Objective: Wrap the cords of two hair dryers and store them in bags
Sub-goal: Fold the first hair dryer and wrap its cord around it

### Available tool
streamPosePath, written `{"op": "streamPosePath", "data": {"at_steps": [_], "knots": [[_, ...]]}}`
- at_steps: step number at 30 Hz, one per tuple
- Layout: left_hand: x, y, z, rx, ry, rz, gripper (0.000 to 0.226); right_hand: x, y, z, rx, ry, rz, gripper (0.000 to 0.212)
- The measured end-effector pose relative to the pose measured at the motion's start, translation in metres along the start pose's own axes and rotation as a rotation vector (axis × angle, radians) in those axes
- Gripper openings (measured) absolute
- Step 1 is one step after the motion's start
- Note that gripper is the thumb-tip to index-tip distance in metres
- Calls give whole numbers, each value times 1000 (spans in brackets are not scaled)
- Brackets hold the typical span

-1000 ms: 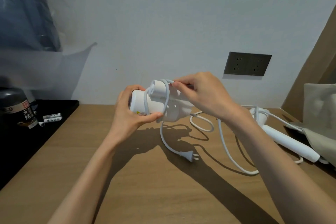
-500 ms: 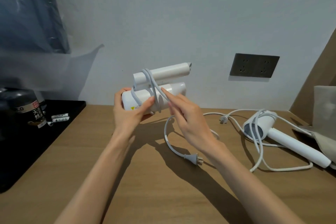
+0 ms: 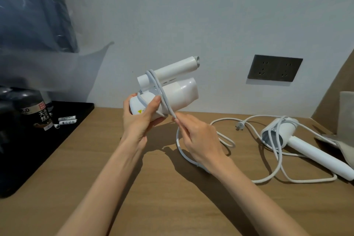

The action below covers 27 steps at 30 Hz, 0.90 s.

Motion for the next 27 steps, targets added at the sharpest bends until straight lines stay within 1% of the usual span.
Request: {"op": "streamPosePath", "data": {"at_steps": [1, 2, 3, 4, 5, 6, 8, 11, 12, 13, 15, 16, 21, 23, 26, 27], "knots": [[1, -1, 0, 2, -11, 9, 69, 1, 0, 0, 73, 17, 24, 33], [1, -2, 0, -2, -30, 27, 72, 2, -1, -1, 234, 45, 70, 30], [2, -3, 0, -15, -54, 62, 73, 4, -3, -1, 444, 72, 134, 29], [3, -4, -1, -42, -80, 113, 70, 4, -8, -1, 636, 91, 200, 29], [3, -5, -2, -76, -103, 171, 62, 4, -13, -2, 762, 106, 257, 30], [3, -5, -3, -103, -120, 225, 54, 4, -19, -2, 816, 124, 314, 32], [3, -5, -3, -132, -136, 278, 42, 4, -29, -3, 817, 161, 384, 33], [1, -4, -1, -193, -178, 272, 42, 5, -38, -14, 787, 191, 415, 32], [1, -5, 0, -213, -197, 272, 46, 5, -38, -19, 795, 192, 431, 31], [1, -6, 0, -229, -211, 283, 58, 5, -38, -22, 808, 197, 444, 29], [3, -10, 0, -223, -238, 321, 91, 4, -40, -28, 833, 233, 459, 28], [4, -13, 0, -217, -243, 347, 99, 4, -42, -31, 840, 247, 471, 30], [10, -29, 3, -113, -263, 441, 103, -1, -63, -55, 854, 340, 462, 27], [8, -32, 1, -33, -254, 514, 105, 0, -71, -63, 890, 368, 447, 27], [3, -32, 1, 123, -229, 654, 107, 3, -77, -66, 926, 408, 434, 34], [2, -31, 1, 172, -229, 693, 107, 4, -79, -67, 903, 425, 426, 32]]}}
Point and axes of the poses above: each hand's wrist, its own x-axis towards the middle knuckle, its own y-axis out of the palm, z = x × y, the point moved 1 cm from there along x, towards the middle knuckle, and after that the axes turned 15 degrees about z, right-handed, at the moved point
